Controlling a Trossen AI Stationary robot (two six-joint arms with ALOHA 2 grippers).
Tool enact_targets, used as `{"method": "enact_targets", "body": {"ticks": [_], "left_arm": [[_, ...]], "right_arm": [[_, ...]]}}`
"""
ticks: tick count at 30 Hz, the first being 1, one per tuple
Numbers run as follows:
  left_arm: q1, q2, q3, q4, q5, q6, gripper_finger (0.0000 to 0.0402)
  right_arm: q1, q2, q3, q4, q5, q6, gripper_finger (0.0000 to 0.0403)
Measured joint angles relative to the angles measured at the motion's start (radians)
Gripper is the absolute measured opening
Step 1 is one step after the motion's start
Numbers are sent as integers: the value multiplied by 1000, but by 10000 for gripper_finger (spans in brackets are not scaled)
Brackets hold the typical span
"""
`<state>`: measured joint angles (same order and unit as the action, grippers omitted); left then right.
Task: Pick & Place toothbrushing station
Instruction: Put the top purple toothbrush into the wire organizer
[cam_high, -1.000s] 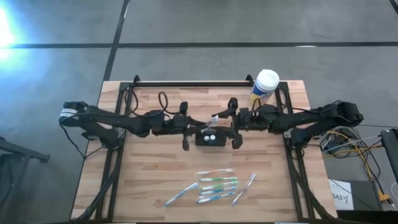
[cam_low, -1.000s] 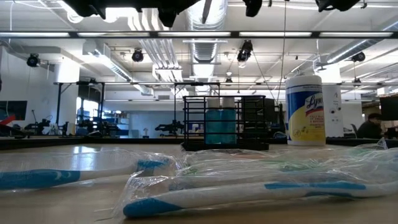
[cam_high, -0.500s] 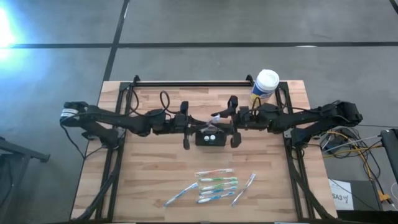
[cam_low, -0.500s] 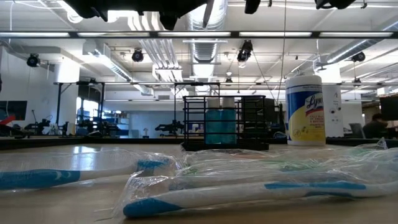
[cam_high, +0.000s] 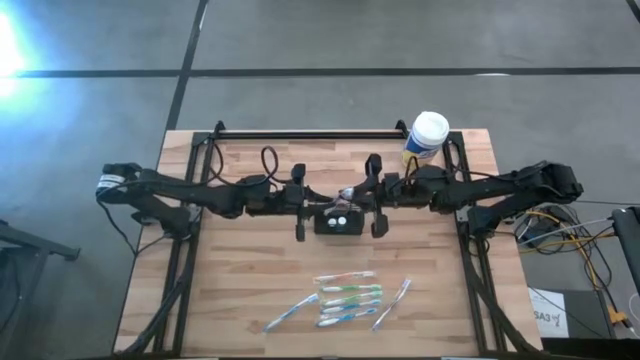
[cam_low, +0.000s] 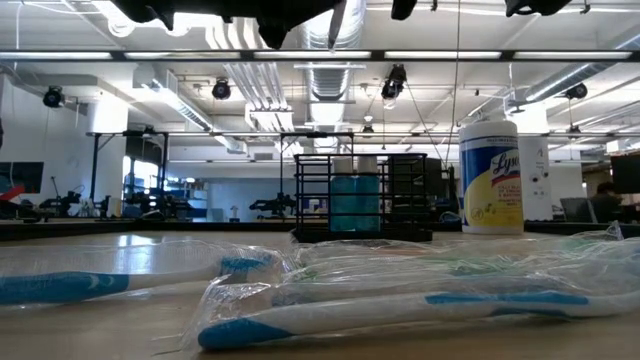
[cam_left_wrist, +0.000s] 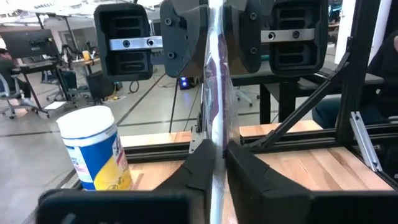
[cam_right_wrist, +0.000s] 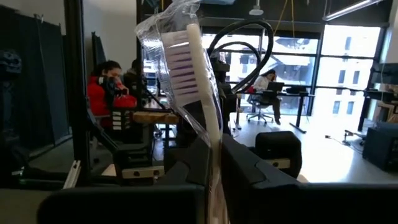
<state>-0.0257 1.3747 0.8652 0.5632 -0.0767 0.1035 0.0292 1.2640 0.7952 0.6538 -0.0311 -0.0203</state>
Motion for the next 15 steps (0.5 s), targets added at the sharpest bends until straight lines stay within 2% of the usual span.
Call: {"method": "enact_targets", "body": {"ticks": [5, 10, 13, 15], "left_arm": [[-2, -75, 0, -68, -4, 0, 114], [-2, -206, 0, -304, 11, -32, 179], [-5, -282, -1, -476, 15, -107, 194], [-16, -319, -16, -561, 20, -121, 185]], "right_arm": [[1, -103, 0, -143, -11, -38, 15], [0, -241, 1, -344, 16, -46, 14], [0, -305, -5, -506, 83, -59, 13], [-8, -325, -28, -561, 98, -62, 13]]}}
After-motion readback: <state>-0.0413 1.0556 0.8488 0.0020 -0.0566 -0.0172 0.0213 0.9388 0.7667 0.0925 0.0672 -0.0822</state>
